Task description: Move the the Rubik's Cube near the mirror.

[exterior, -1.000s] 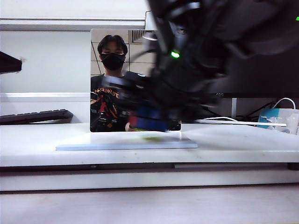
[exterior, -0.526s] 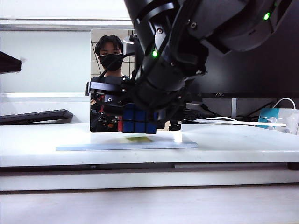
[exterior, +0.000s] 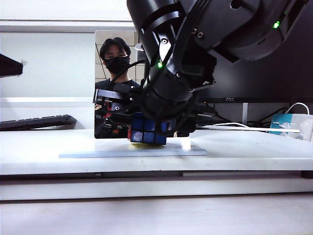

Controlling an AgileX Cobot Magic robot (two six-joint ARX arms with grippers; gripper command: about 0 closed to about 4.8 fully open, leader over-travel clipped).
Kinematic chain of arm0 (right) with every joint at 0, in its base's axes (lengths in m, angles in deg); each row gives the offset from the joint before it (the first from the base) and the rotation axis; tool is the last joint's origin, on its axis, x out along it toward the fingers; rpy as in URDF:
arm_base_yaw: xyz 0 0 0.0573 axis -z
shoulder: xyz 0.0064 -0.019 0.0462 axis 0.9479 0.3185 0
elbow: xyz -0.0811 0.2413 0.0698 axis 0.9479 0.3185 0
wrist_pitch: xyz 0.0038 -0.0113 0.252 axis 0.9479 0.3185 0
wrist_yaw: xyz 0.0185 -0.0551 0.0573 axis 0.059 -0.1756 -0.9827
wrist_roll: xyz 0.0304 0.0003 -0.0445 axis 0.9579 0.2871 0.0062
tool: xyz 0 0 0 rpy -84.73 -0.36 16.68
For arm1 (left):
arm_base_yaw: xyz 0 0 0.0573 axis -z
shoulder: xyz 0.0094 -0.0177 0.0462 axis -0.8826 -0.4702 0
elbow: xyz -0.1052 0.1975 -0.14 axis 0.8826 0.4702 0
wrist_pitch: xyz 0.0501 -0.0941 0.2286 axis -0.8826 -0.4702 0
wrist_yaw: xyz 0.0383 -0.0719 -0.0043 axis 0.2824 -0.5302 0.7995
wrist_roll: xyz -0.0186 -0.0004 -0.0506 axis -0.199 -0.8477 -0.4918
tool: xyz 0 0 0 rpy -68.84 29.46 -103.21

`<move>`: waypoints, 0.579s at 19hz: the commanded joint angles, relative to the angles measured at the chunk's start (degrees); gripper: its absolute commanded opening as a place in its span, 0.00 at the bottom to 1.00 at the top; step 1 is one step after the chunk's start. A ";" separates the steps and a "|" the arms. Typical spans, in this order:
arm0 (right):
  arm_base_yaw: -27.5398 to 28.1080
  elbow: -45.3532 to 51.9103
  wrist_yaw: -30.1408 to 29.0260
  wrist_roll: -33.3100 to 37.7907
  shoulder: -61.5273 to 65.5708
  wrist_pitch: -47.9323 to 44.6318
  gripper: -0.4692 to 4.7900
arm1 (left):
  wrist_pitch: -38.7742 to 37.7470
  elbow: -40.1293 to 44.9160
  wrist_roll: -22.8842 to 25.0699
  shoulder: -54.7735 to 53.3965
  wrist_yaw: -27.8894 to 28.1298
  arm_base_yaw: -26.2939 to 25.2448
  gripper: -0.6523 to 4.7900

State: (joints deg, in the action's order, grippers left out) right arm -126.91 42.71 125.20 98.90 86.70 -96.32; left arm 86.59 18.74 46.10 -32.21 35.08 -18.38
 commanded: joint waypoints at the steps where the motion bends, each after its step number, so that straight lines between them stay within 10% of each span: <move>1: -0.17 -0.39 0.48 0.70 -0.24 -1.18 0.58 | 0.35 -0.07 0.24 -0.02 -0.24 0.04 0.16; 3: -0.17 -0.39 0.79 2.05 -0.24 -1.33 0.82 | 0.33 -0.07 0.24 -0.02 -0.26 0.04 0.16; 11: -3.48 -0.55 10.82 -4.35 -5.75 -4.35 0.90 | 0.35 -0.07 0.24 0.00 -0.28 -1.66 0.16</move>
State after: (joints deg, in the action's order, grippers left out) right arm -130.13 42.57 133.25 97.48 82.09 -99.86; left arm 86.59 18.74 46.10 -32.21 35.08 -19.30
